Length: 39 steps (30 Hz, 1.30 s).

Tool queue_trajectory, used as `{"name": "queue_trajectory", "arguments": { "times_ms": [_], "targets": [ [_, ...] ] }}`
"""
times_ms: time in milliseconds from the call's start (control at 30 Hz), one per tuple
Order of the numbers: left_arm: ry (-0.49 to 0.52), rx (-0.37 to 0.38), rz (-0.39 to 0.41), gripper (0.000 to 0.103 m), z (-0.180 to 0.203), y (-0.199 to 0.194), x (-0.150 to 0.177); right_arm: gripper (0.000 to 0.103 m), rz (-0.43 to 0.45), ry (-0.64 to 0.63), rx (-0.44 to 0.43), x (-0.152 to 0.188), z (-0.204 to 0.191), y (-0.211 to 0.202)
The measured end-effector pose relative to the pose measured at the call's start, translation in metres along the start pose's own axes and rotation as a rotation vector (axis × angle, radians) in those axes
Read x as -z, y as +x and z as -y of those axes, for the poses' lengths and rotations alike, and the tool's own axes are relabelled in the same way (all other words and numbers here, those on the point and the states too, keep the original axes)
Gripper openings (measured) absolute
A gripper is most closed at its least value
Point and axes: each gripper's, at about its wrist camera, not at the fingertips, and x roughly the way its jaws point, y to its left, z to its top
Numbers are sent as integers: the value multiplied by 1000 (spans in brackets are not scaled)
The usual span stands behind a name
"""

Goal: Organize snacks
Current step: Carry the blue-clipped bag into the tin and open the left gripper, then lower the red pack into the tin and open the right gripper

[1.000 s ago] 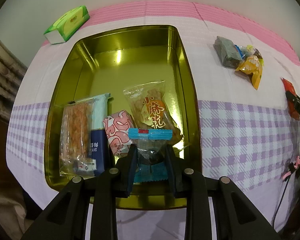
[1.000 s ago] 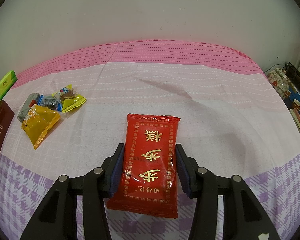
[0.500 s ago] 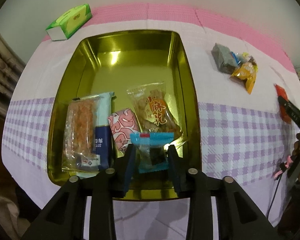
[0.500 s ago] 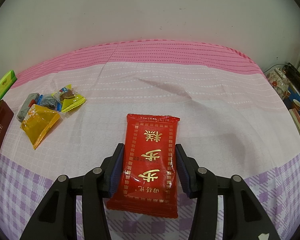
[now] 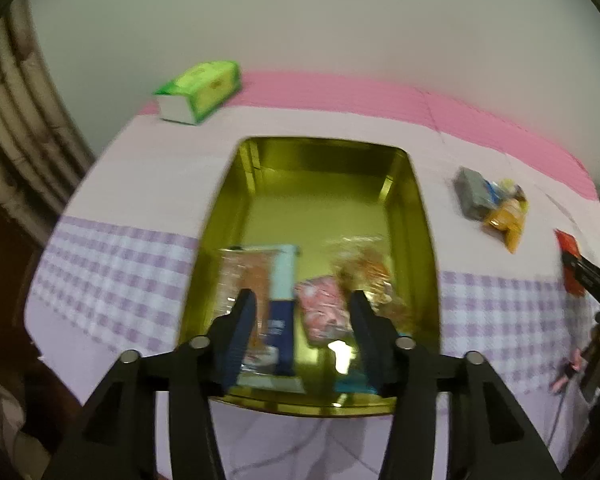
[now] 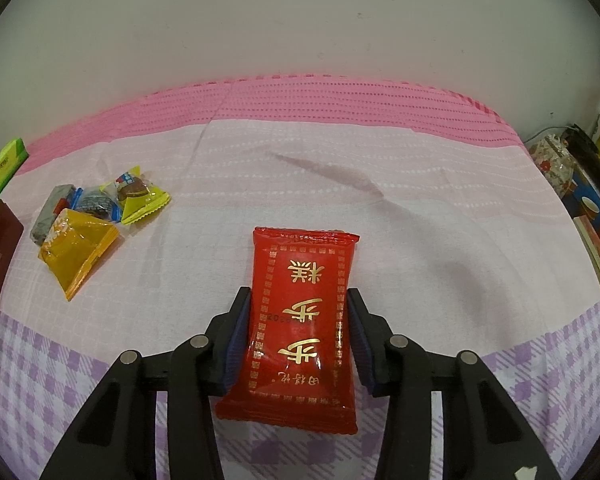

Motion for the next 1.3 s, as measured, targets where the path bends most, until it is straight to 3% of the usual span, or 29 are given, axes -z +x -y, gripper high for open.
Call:
{"name": "queue_trajectory", "arguments": {
  "times_ms": [267,567,900,1133,1300],
  "targets": [
    [-8,-127,80,64,-23,-6,9,41,-21,14,30,-3,0,-8],
    [-83,-157,82,70,-51,-5,13,41,28,-32,-22,-18,-36,-49],
    [-207,-193,60,70,-86,-6,14,41,53,-135,-194,-33,-125,-83],
    [-227,-262,56,70,-97,-7,15,41,54,-215,-312,-32,-199,-95],
    [-258,-270,51,70,-107,-7,17,41,32,-270,-372,-23,-251,-97]
  ]
}}
